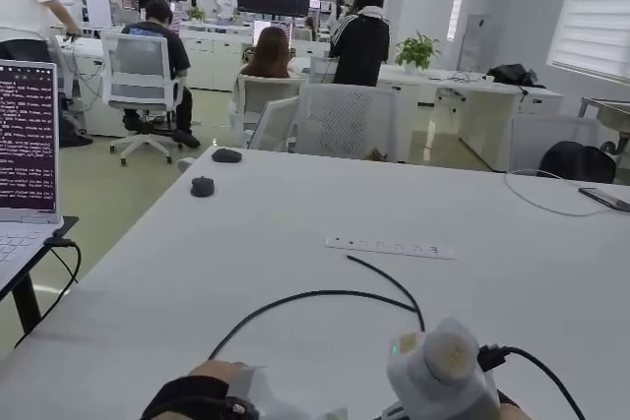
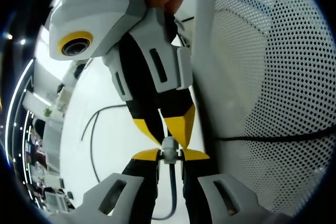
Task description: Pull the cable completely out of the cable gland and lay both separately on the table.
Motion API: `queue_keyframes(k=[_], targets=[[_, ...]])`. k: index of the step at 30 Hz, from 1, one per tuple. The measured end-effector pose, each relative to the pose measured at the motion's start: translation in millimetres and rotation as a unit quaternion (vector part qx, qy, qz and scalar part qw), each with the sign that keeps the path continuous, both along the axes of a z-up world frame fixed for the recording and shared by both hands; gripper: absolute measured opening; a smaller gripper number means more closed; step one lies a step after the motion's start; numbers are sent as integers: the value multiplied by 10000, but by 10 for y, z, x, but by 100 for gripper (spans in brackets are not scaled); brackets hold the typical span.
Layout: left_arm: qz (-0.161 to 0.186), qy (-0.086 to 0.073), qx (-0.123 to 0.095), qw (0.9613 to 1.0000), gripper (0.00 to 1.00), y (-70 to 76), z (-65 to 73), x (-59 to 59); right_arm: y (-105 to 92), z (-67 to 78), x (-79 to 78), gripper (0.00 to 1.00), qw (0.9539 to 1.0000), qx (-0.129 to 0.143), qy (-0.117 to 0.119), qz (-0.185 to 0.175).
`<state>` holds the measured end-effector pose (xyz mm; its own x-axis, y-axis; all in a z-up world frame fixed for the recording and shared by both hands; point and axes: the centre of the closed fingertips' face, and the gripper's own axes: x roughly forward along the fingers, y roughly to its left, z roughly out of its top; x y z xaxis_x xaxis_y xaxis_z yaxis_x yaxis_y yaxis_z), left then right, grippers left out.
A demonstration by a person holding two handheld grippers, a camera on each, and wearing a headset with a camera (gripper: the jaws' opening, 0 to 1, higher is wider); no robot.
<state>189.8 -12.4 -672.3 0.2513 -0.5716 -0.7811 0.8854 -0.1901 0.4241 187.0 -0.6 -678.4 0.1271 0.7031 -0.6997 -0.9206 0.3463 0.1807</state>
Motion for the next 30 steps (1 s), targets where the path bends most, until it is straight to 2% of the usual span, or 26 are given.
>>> queue_keyframes(k=[4, 6, 7, 9, 10, 12, 14, 15, 16, 18, 20, 21, 22, 24, 25, 26, 27, 28, 29, 30], targets=[[-110, -70, 31, 9999, 16, -11, 10, -14, 1, -7, -11, 16, 10000, -55, -39, 51], [-119, -51, 4, 9999, 16, -18, 15, -20, -18, -12, 24, 13, 9998, -130, -164, 41], [-105, -42, 4, 9999, 16, -17, 18, -14, -12, -10, 4, 12, 9998, -111, -135, 38], [173, 300, -118, 9993, 16, -7, -11, -18, -11, -26, 0, 12, 9991, -238, -322, 132], [351, 529, -157, 9979, 16, 11, -31, -6, 1, -32, 1, 12, 9983, -315, -451, 191], [476, 827, -277, 9951, 16, 24, -35, -6, 23, -40, 4, 11, 9945, -525, -780, 470], [642, 1020, -332, 9922, 15, 52, -48, -3, 50, -61, -11, 11, 9922, -648, -899, 576], [669, 1059, -333, 9916, 15, 68, -55, 4, 63, -65, -5, 11, 9890, -736, -1075, 707], [708, 1128, -332, 9905, 15, 71, -71, -2, 72, -75, -11, 11, 9871, -807, -1137, 782], [809, 1218, -332, 9887, 15, 79, -84, 10, 86, -75, -3, 11, 9797, -979, -1434, 1003], [936, 1407, -389, 9849, 15, 88, -88, 13, 95, -82, -2, 11, 9714, -1153, -1685, 1212], [1029, 1527, -444, 9819, 15, 93, -87, 8, 91, -84, 5, 11, 9678, -1213, -1794, 1285], [1232, 1758, -615, 9748, 15, 84, -65, 14, 101, -86, 15, 11, 9600, -1319, -2007, 1438], [1502, 2043, -775, 9642, 15, 106, -49, 35, 115, -60, 17, 11, 9531, -1386, -2198, 1551], [1518, 2070, -807, 9631, 15, 110, -43, 41, 116, -57, 11, 11, 9536, -1374, -2194, 1535], [1623, 2193, -898, 9579, 15, 121, -35, 56, 125, -51, 18, 11, 9522, -1372, -2243, 1553], [1660, 2233, -947, 9559, 15, 125, -28, 66, 121, -47, 25, 11, 9525, -1366, -2247, 1534], [1612, 2192, -909, 9580, 15, 141, -30, 71, 129, -49, 40, 11, 9546, -1320, -2208, 1501], [1575, 2166, -889, 9594, 15, 134, -37, 51, 132, -63, 23, 12, 9627, -1224, -2007, 1341], [1477, 2059, -793, 9641, 15, 132, -56, 30, 124, -85, 17, 12, 9716, -1156, -1729, 1131]])
